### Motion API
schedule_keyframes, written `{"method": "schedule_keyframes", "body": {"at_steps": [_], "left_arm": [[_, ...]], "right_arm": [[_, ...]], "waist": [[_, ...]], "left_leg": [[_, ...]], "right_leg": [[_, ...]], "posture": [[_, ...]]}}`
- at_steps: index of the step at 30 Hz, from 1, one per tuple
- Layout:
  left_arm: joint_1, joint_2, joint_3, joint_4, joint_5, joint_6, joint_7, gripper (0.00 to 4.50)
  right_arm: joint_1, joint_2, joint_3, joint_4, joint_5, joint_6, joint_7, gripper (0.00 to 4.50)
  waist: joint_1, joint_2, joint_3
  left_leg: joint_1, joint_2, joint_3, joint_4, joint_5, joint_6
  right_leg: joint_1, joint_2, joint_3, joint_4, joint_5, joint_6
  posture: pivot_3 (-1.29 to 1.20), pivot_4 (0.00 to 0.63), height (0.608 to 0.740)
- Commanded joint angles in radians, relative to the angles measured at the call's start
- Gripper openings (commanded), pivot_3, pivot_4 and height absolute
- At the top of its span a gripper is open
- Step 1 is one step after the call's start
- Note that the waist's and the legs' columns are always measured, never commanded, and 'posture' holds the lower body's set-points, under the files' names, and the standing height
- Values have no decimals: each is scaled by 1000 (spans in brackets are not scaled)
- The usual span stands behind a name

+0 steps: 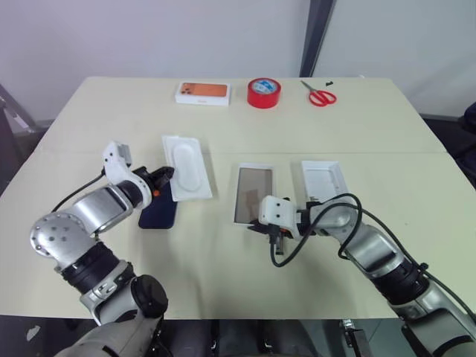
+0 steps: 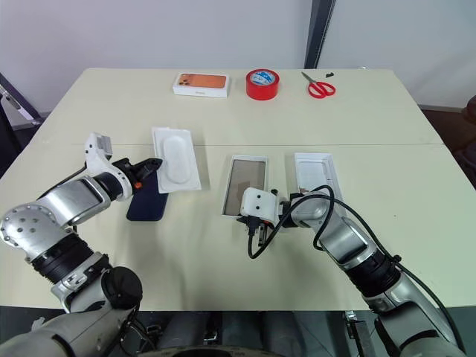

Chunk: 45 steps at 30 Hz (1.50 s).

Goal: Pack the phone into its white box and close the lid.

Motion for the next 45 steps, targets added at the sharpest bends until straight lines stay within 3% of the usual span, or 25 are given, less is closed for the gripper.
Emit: {"method": "schedule_keyframes", "body": {"at_steps": [1, 12, 16, 20, 27, 38, 42, 45], "left_arm": [[-35, 22, 37, -11, -78, 9, 35, 0], [-19, 18, -32, 34, -279, 9, 193, 0], [11, 36, -99, 61, -387, -37, 272, 0], [77, 79, -231, 74, -551, -133, 372, 0], [221, 238, -526, 46, -806, -347, 492, 0], [279, 372, -777, 1, -922, -587, 502, 0], [285, 409, -803, -7, -924, -625, 475, 1382], [284, 428, -807, -16, -924, -650, 443, 2914]], "right_arm": [[-9, 48, 4, -93, 28, 60, -1, 23], [-52, 175, 81, -25, -24, 55, -32, 23], [-55, 193, 59, -50, 12, 100, -19, 1448], [-34, 159, -48, -140, 83, 158, -16, 3499], [26, -24, -192, -214, 168, 175, 48, 3499], [-2, -15, -178, -136, 130, 127, 3, 3499], [-11, -6, -174, -122, 125, 116, -5, 3552], [-17, -2, -175, -108, 121, 116, -13, 3552]], "waist": [[-2, 0, 0], [1, -1, 0], [-1, -1, 0], [0, -1, 0], [1, -2, 0], [1, -1, 0], [1, -1, 0], [1, -1, 0]], "left_leg": [[0, 0, 0, 0, 0, 0], [0, 0, 0, 0, 0, -1], [0, 0, 0, 0, 0, -1], [0, 0, 0, 0, 0, -1], [0, -1, -1, 0, 0, 0], [0, -1, 0, 0, 0, 0], [0, -1, 0, 0, 0, 0], [0, -1, 0, 0, 0, 0]], "right_leg": [[0, 0, 0, 0, 0, 0], [0, 0, 0, 0, 0, 0], [0, 0, 0, 0, 0, 0], [-1, 0, 0, 1, 0, 0], [0, -2, 0, 0, 0, 0], [0, -2, 0, 0, 0, 0], [0, -2, 0, -1, 0, 0], [1, -2, 0, -1, 0, 0]], "posture": [[0, 150, 725], [0, 150, 725], [0, 150, 725], [0, 150, 725], [0, 150, 725], [0, 150, 725], [0, 150, 725], [0, 150, 725]]}}
